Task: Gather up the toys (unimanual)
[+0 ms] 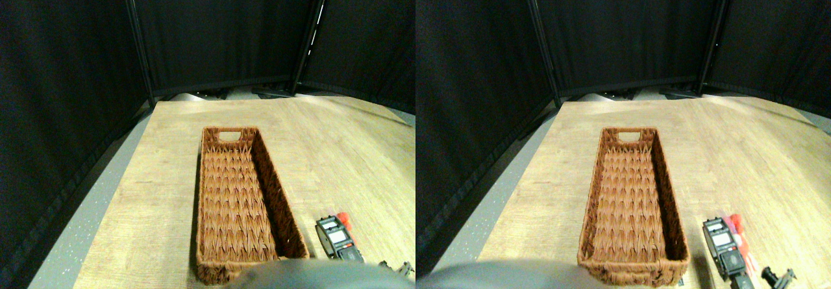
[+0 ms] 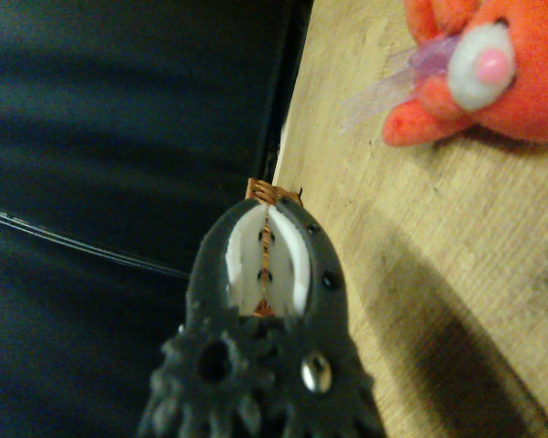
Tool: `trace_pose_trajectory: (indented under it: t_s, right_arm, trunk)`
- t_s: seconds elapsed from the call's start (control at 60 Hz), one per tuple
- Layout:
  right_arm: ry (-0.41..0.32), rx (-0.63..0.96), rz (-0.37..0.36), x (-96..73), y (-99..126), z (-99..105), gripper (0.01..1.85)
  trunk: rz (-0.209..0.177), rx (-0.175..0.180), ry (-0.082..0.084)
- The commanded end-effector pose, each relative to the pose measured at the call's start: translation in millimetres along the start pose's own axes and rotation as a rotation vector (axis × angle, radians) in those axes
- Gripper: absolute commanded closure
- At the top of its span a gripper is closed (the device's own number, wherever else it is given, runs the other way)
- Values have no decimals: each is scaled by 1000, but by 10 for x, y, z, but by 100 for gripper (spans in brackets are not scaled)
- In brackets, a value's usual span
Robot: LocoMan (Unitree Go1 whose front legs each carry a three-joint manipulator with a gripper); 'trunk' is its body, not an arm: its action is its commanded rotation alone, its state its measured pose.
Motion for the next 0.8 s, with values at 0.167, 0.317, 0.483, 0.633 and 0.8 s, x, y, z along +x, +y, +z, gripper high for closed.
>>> trace_pose_trajectory:
  t_s: [0.167, 0.317, 0.483, 0.633, 0.8]
  right_arm:
    - [-29, -14, 7, 7, -6, 100, 173]
    - [-27, -5, 7, 22, -17, 132, 172]
    - [-36, 55, 24, 42, -26, 132, 170]
    - [-65, 264, 7, 90, -72, 115, 152]
    - [-51, 438, -7, 185, -175, 89, 146]
  trunk:
    - [-5, -13, -3]
    - [-3, -18, -5]
    - [-6, -21, -2]
    - [-18, -23, 5]
    - [-35, -32, 19]
